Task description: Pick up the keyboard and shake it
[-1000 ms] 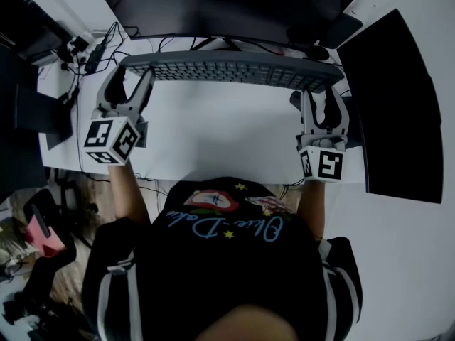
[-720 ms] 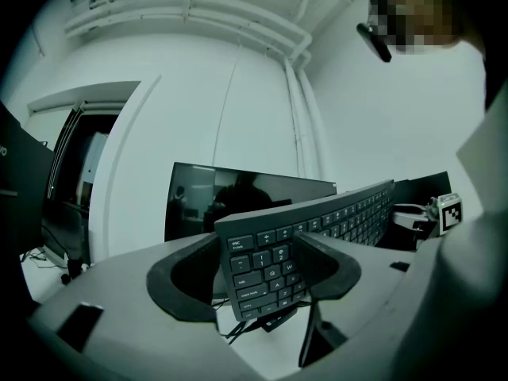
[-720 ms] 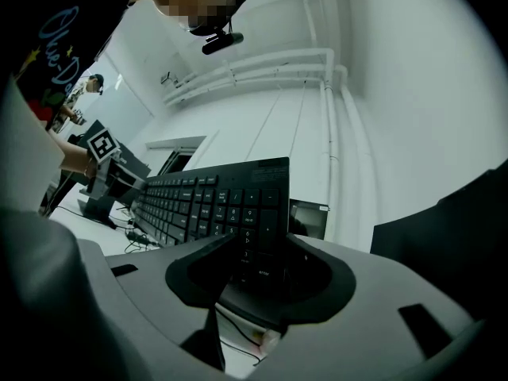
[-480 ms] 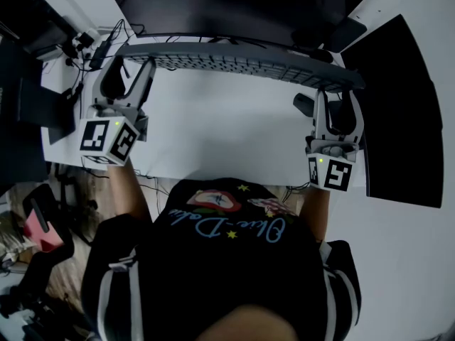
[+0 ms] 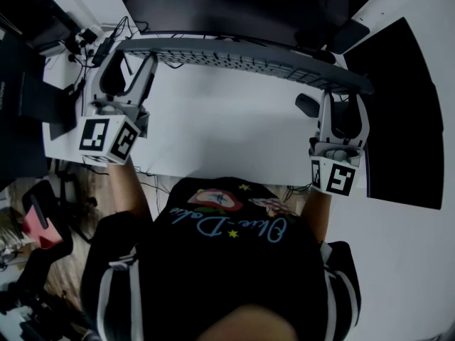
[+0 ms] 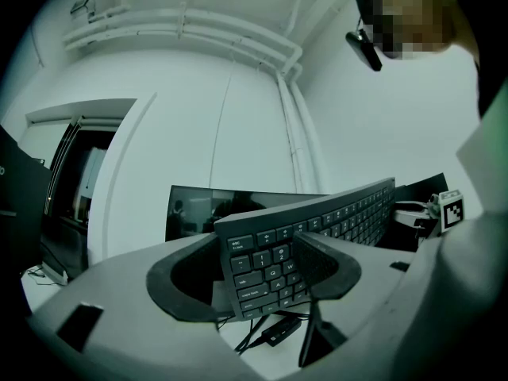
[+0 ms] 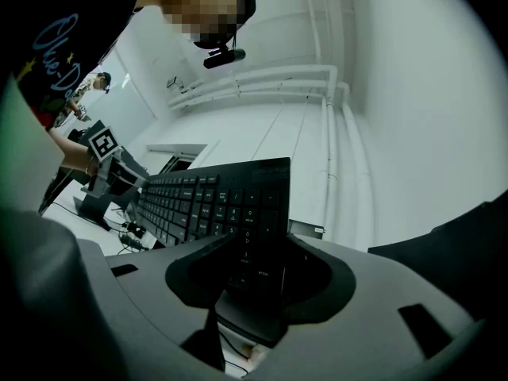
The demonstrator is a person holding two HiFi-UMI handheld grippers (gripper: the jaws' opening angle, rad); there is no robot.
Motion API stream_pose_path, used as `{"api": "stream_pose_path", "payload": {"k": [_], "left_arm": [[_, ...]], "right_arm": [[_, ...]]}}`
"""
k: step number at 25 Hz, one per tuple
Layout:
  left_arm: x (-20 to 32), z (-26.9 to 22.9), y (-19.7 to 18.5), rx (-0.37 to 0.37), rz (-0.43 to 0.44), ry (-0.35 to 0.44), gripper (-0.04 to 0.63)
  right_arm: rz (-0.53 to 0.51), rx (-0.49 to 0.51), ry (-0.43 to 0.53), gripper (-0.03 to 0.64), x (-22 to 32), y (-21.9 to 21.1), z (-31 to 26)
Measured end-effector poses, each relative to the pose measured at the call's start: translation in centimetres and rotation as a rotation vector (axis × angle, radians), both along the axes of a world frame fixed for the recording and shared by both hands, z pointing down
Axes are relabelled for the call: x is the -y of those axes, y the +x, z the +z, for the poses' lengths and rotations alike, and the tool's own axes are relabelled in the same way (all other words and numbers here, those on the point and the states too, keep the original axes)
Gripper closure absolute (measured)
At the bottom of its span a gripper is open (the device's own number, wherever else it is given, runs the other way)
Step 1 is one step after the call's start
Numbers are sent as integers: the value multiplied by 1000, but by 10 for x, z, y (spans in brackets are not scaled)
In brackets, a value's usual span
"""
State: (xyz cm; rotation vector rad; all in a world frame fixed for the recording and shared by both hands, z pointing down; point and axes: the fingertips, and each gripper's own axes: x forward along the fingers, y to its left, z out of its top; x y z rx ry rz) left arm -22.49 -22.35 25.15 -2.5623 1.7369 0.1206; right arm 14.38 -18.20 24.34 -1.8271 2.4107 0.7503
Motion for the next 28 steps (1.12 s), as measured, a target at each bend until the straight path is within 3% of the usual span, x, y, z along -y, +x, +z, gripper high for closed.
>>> {"api": "stream_pose_path", "payload": {"k": [14, 28], "left_arm": [[1, 9, 2, 8, 4, -29, 327], [7, 50, -3, 13, 2, -138, 327]], "right_arm": [[9, -4, -34, 434, -2, 1, 9], [8, 14, -154, 436, 6, -4, 47]]}}
